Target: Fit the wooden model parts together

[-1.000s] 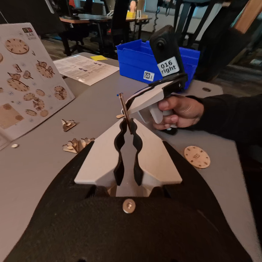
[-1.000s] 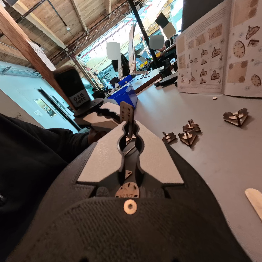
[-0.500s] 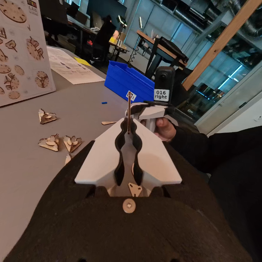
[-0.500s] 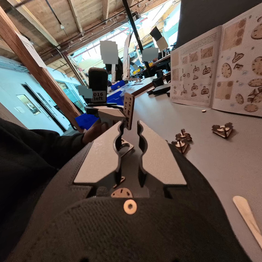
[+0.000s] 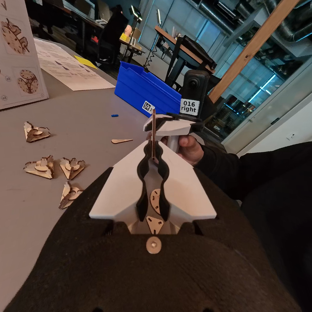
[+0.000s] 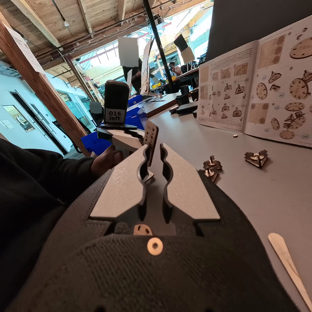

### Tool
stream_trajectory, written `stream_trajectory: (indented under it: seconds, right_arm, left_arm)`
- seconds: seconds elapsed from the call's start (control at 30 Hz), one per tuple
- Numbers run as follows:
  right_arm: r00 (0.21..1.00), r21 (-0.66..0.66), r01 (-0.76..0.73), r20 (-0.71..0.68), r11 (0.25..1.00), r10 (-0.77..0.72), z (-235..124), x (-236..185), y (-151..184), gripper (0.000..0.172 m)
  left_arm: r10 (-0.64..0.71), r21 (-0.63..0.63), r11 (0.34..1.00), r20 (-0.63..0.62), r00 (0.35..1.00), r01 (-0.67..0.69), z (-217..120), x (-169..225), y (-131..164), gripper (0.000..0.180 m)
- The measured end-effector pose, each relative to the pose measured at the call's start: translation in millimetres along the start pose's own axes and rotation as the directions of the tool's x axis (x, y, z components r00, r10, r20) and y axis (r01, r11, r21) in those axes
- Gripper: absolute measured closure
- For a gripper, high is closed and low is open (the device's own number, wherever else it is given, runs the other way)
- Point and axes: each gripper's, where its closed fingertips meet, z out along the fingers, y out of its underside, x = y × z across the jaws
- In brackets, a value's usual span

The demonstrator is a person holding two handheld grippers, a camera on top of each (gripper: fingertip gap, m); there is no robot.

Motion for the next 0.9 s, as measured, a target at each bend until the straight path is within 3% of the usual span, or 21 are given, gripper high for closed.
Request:
stream_trajectory:
  seconds: [0.2, 0.37, 0.47, 0.53, 0.6, 0.63, 0.7, 0.73, 0.77, 0.8, 0.9]
  right_arm:
    - [0.997, -0.013, 0.076, -0.010, 0.997, -0.076, -1.0, -3.0, -0.5, 0.168]
    - [0.997, -0.010, 0.078, -0.005, 0.997, -0.078, -1.7, -4.1, -0.8, 0.168]
    - [0.990, 0.000, 0.143, -0.005, 0.990, -0.143, -2.3, -9.3, -6.0, 0.169]
    - [0.951, -0.010, 0.301, -0.071, 0.954, -0.301, -5.7, -9.2, -11.6, 0.171]
    - [0.798, -0.068, 0.569, -0.194, 0.820, -0.570, -13.7, -6.2, -20.4, 0.170]
    - [0.648, -0.128, 0.716, -0.245, 0.687, -0.721, -18.0, -6.2, -24.3, 0.170]
    - [0.232, -0.260, 0.914, -0.296, 0.312, -0.926, -24.6, -10.7, -31.1, 0.170]
    - [0.037, -0.302, 0.945, -0.286, 0.126, -0.957, -25.4, -16.6, -31.4, 0.170]
    - [-0.108, -0.321, 0.947, -0.254, -0.022, -0.961, -24.0, -23.2, -27.3, 0.170]
    - [-0.185, -0.330, 0.938, -0.215, -0.107, -0.959, -21.3, -27.4, -20.7, 0.170]
    - [-0.252, -0.331, 0.924, -0.144, -0.193, -0.957, -13.3, -31.8, -4.8, 0.170]
  left_arm:
    - [0.019, -0.003, 1.000, 0.022, 1.000, -0.018, 1.7, 2.1, 1.1, 0.178]
    - [0.176, -0.051, 0.984, 0.101, 0.979, -0.172, 2.5, 1.8, 2.7, 0.178]
    - [0.084, 0.018, 0.996, 0.037, 0.996, -0.084, 1.0, 4.6, -3.7, 0.178]
    - [-0.014, 0.048, 0.999, -0.010, 1.000, 0.015, -0.6, 0.8, -5.7, 0.172]
    - [-0.098, 0.082, 0.991, -0.080, 0.992, 0.105, -4.7, -0.5, -10.0, 0.164]
    - [-0.146, 0.093, 0.982, -0.159, 0.976, 0.162, -7.0, 4.7, -13.4, 0.164]
    - [-0.267, 0.091, 0.947, -0.306, 0.914, 0.307, -10.3, 13.2, -19.6, 0.157]
    - [-0.318, 0.079, 0.925, -0.375, 0.871, 0.372, -11.6, 17.5, -21.8, 0.151]
    - [-0.365, 0.058, 0.902, -0.423, 0.829, 0.427, -11.4, 20.1, -21.9, 0.144]
    - [-0.395, 0.029, 0.887, -0.469, 0.790, 0.460, -11.3, 24.6, -20.5, 0.141]
    - [-0.446, -0.066, 0.865, -0.554, 0.703, 0.497, -8.9, 40.9, -14.2, 0.129]
